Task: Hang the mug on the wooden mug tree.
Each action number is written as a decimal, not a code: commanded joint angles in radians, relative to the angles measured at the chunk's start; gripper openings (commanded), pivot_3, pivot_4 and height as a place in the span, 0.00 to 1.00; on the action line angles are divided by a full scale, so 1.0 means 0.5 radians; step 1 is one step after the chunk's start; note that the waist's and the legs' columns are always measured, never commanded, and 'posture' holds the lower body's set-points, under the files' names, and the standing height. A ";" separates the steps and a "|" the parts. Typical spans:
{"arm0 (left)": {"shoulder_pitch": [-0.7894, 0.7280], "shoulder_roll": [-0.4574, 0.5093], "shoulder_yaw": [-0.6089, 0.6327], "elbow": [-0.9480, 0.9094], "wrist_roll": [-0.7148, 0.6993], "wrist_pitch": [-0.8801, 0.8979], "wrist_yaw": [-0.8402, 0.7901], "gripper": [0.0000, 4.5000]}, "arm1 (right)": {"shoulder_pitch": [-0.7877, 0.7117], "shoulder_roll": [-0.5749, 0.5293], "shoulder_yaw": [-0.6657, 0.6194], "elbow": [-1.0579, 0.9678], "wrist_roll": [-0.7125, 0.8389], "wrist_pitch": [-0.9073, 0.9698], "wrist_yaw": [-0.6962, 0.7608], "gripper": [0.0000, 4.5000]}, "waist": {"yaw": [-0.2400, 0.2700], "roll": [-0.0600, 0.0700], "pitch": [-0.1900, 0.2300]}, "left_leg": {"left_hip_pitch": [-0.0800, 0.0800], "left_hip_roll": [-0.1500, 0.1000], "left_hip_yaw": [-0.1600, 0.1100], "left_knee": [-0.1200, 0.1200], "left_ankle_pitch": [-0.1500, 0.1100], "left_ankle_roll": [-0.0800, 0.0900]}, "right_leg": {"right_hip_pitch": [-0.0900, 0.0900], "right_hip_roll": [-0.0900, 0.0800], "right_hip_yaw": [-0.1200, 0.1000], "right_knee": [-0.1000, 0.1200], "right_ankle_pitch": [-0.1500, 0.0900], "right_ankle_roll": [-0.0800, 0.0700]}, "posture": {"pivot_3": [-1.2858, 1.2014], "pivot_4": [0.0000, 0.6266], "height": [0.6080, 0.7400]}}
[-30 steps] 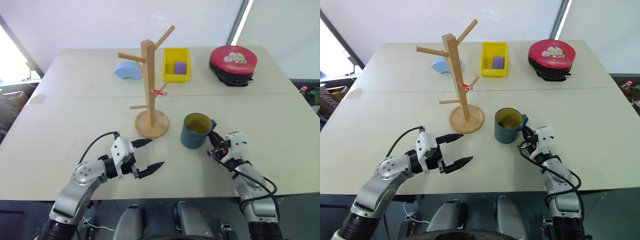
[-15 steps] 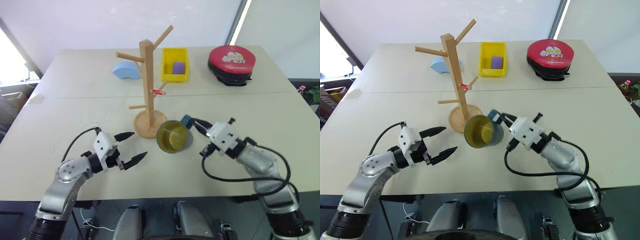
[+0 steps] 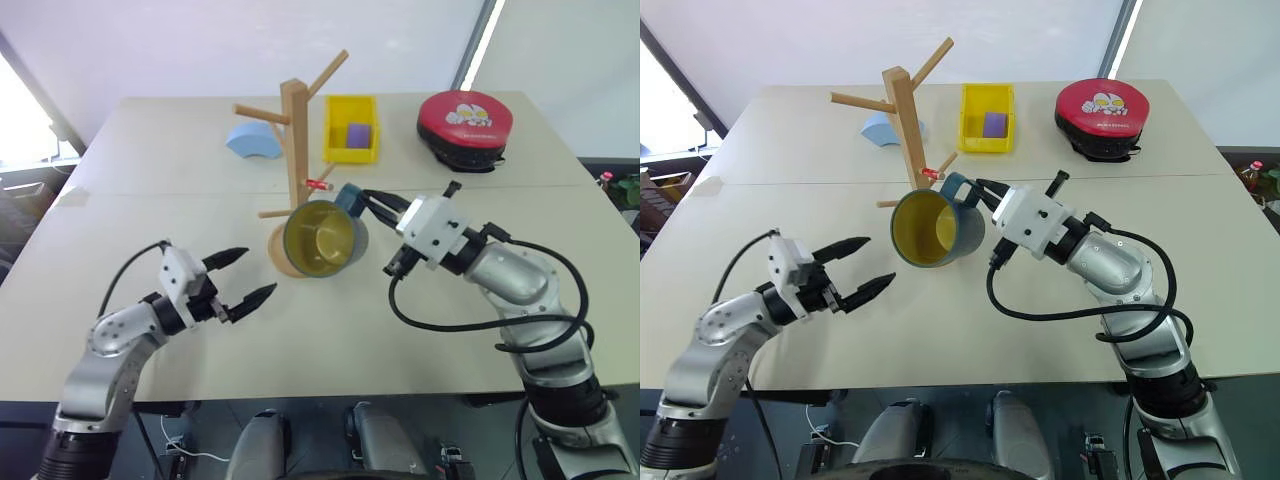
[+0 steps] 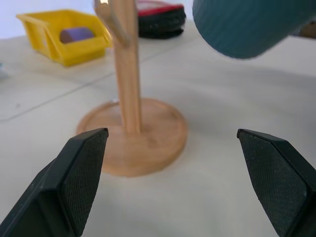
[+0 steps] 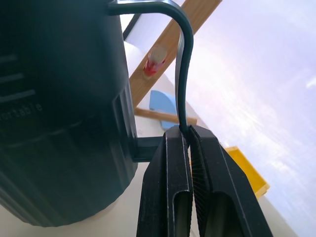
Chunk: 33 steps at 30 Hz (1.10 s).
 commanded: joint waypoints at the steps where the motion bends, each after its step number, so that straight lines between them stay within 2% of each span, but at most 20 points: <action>1: -0.042 0.093 0.131 -0.132 -0.183 0.108 -0.049 1.00 | -0.127 0.004 0.023 -0.026 -0.031 0.046 0.003 0.01 | 0.000 0.000 0.000 | 0.000 0.000 0.000 0.000 0.000 0.000 | 0.000 0.000 0.000 0.000 0.000 0.000 | 0.52 0.24 1.00; 8: -0.101 0.187 0.205 -0.189 -0.301 0.217 -0.065 1.00 | -0.285 0.029 0.092 0.103 -0.099 0.115 -0.008 0.01 | 0.003 0.000 0.000 | -0.001 -0.001 0.000 0.000 0.000 0.000 | 0.000 -0.001 -0.001 0.000 0.000 0.000 | 0.52 0.24 1.00; 23: -0.098 0.136 0.147 -0.223 -0.284 0.221 -0.019 1.00 | -0.435 0.096 0.174 0.229 -0.171 0.308 -0.007 0.01 | 0.003 0.000 0.000 | -0.003 -0.001 0.000 -0.002 0.000 -0.001 | -0.003 -0.002 -0.001 -0.001 0.000 -0.001 | 0.52 0.24 1.00; 26: -0.099 0.124 0.141 -0.234 -0.286 0.223 -0.009 1.00 | -0.441 0.092 0.156 0.223 -0.175 0.314 -0.014 0.24 | 0.002 0.000 0.000 | -0.003 -0.001 0.000 -0.002 0.000 -0.001 | -0.003 -0.002 -0.001 -0.001 0.000 -0.001 | 0.52 0.24 1.00; 31: -0.108 0.111 0.147 -0.238 -0.292 0.226 0.006 1.00 | -0.441 0.058 0.118 0.206 -0.201 0.251 -0.036 0.80 | 0.002 0.000 0.000 | -0.003 -0.001 0.000 -0.002 0.000 -0.001 | -0.004 -0.002 -0.001 -0.001 0.000 -0.001 | 0.52 0.24 1.00; 33: -0.114 0.105 0.154 -0.232 -0.296 0.225 0.016 1.00 | -0.418 0.020 0.063 0.196 -0.165 0.205 -0.009 0.80 | 0.002 0.000 0.000 | -0.003 -0.001 0.000 -0.002 0.000 -0.001 | -0.004 -0.002 -0.001 -0.001 0.000 -0.001 | 0.52 0.24 1.00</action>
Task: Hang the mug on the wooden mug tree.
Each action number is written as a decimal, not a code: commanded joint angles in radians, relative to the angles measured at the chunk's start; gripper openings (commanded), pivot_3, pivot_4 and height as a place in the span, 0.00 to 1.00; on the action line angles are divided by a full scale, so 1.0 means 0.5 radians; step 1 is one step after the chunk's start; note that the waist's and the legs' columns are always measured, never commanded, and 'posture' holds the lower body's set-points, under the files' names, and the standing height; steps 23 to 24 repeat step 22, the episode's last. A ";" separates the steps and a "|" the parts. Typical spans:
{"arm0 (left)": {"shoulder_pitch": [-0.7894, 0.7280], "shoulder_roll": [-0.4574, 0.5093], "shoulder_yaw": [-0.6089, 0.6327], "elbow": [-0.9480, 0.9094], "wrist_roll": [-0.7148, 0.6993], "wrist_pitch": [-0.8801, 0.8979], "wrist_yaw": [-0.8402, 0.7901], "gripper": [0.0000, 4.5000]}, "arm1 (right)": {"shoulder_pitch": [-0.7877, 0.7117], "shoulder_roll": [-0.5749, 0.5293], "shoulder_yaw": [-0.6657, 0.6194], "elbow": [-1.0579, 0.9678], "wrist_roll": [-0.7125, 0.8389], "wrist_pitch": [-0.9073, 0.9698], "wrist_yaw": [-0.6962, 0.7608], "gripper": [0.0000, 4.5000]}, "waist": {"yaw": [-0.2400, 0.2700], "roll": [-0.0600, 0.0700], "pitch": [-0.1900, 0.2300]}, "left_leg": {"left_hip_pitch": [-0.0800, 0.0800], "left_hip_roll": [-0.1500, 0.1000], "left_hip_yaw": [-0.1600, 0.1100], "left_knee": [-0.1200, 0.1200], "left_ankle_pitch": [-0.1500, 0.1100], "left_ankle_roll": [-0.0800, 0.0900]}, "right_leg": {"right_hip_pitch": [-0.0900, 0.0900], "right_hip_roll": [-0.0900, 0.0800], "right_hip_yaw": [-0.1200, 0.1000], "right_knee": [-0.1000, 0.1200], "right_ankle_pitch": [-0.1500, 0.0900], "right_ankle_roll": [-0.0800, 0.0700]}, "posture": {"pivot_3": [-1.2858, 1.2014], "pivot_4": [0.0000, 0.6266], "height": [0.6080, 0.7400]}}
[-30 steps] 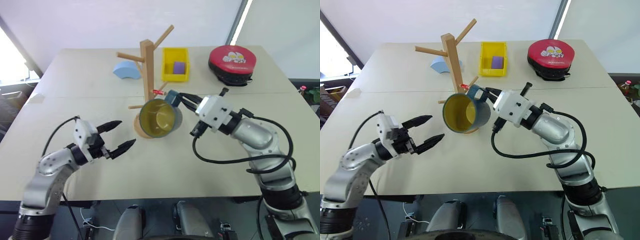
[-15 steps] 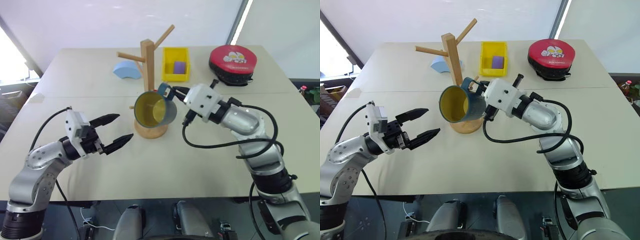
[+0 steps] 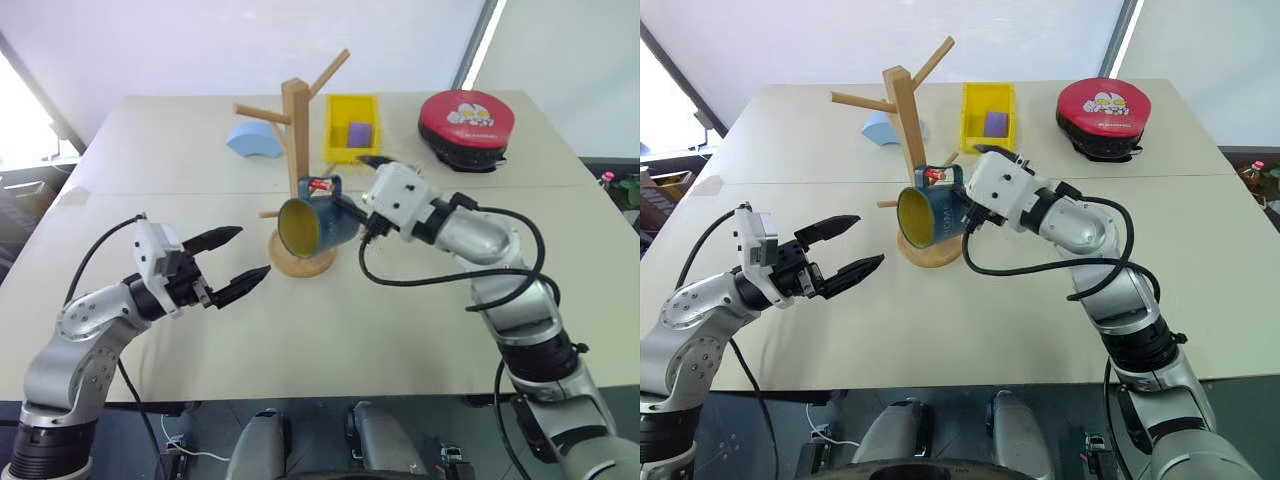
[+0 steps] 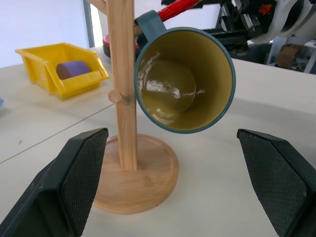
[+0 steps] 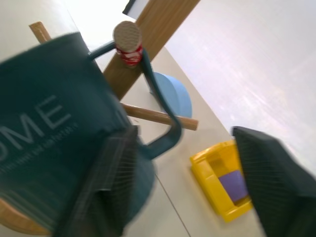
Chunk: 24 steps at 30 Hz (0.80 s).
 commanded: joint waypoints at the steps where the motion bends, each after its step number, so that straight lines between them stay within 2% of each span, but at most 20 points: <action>1: -0.025 -0.008 0.026 -0.059 -0.030 -0.004 0.022 1.00 | 0.003 -0.072 -0.179 -0.094 0.076 -0.116 0.040 0.80 | 0.000 0.000 0.000 | 0.000 0.000 0.000 0.000 0.000 0.000 | 0.000 0.000 0.000 0.000 0.000 0.000 | 0.52 0.24 1.00; 4: -0.023 -0.035 0.061 0.002 -0.026 0.027 0.102 1.00 | 0.183 -0.139 -0.408 -0.120 0.336 -0.194 0.189 0.80 | 0.012 -0.001 0.000 | 0.000 0.000 0.000 0.000 0.000 0.000 | 0.001 0.000 -0.001 -0.001 0.000 0.000 | 0.52 0.24 1.00; 7: -0.011 -0.077 0.094 0.128 0.073 0.006 0.235 1.00 | 0.360 -0.118 -0.618 -0.087 0.550 -0.150 0.213 0.80 | 0.006 -0.001 0.000 | 0.001 0.000 -0.002 0.000 0.000 0.000 | 0.006 -0.001 -0.002 -0.004 0.000 0.000 | 0.52 0.24 1.00; 11: 0.024 -0.215 0.208 0.404 0.273 -0.178 0.510 1.00 | 0.685 0.067 -0.805 0.094 0.778 -0.059 0.112 0.80 | -0.002 -0.002 -0.001 | 0.004 0.000 -0.002 -0.002 0.000 0.001 | 0.006 0.000 -0.002 -0.003 0.000 0.000 | 0.52 0.24 1.00; 16: 0.065 -0.358 0.326 0.676 0.456 -0.353 0.793 1.00 | 0.886 0.232 -0.805 0.288 0.771 -0.195 0.027 0.80 | -0.002 -0.001 -0.001 | 0.005 0.002 -0.001 -0.002 0.000 0.000 | 0.004 0.001 -0.002 0.002 0.000 0.000 | 0.52 0.24 1.00; 24: 0.155 -0.408 0.305 0.706 0.517 -0.422 0.805 1.00 | 0.891 0.278 -0.752 0.492 0.722 -0.362 0.006 0.80 | 0.003 -0.002 -0.001 | 0.004 0.001 0.000 0.001 0.000 0.000 | 0.004 0.000 -0.001 0.003 0.000 0.000 | 0.52 0.24 1.00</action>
